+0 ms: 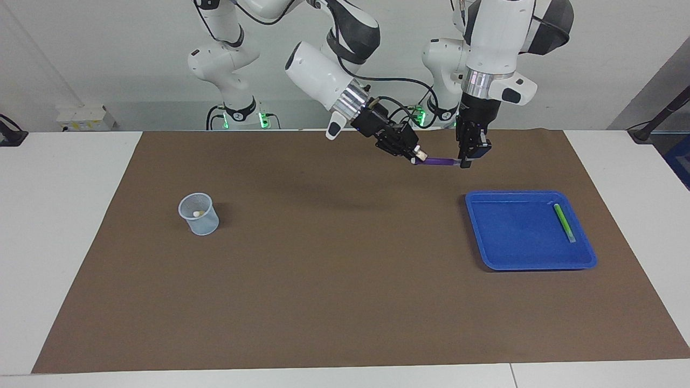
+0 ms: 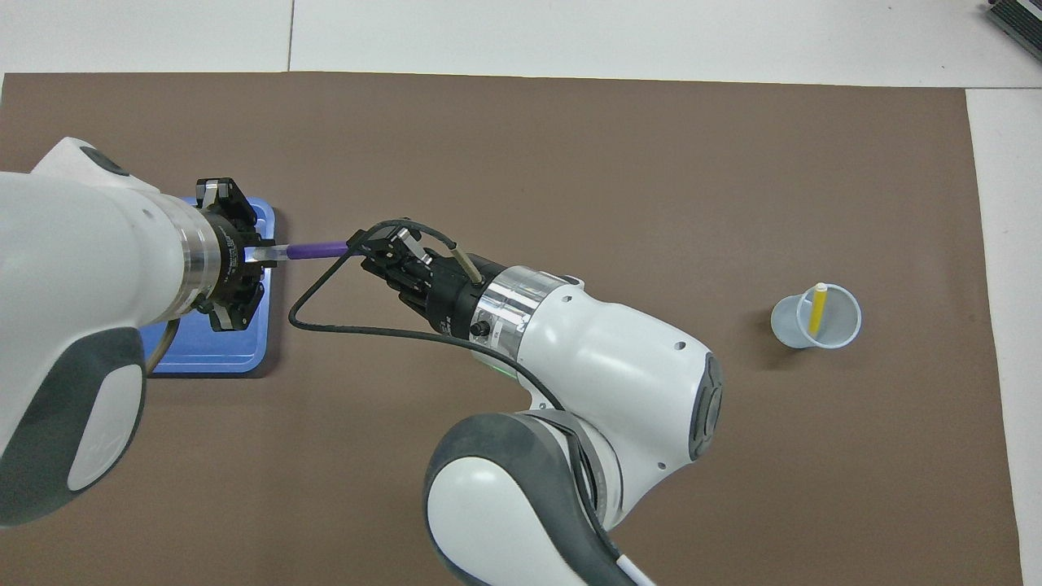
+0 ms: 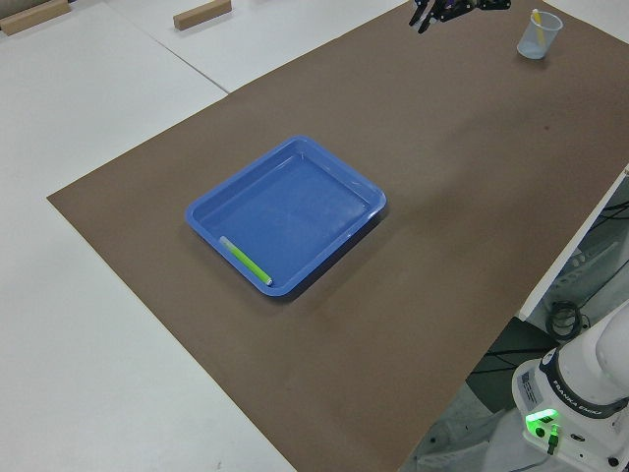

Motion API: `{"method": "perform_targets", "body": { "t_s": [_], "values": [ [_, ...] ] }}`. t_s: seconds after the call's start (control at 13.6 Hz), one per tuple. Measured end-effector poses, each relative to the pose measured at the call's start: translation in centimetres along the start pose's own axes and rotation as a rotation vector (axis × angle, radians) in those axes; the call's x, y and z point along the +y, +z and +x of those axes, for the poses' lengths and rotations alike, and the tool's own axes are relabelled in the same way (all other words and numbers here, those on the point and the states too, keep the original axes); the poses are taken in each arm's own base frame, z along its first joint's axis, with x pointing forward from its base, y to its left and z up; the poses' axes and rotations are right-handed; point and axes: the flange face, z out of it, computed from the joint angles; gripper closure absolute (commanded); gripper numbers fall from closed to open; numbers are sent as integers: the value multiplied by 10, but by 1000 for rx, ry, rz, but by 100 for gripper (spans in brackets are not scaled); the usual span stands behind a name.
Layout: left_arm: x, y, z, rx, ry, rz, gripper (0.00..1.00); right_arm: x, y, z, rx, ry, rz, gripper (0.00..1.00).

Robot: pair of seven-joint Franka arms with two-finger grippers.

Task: Transfer and insert pens with both arms
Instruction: 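Close the right gripper on the purple pen's far end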

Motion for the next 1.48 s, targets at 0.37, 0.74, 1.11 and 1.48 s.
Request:
{"method": "perform_targets", "body": {
  "t_s": [0.37,0.74,1.11,1.48],
  "values": [
    [0,-1,0,0,-1,-2,100,0,0,0,2,0,1,77],
    [-1,-3,0,-1,-6,-4,100,-4,-2,0,5,4,11,100],
    [-1,-4,0,-2,-14,-5,100,-4,-2,0,8,6,14,100],
    [-1,-4,-1,-2,-17,-5,100,-4,-2,0,8,6,14,100]
  ]
}}
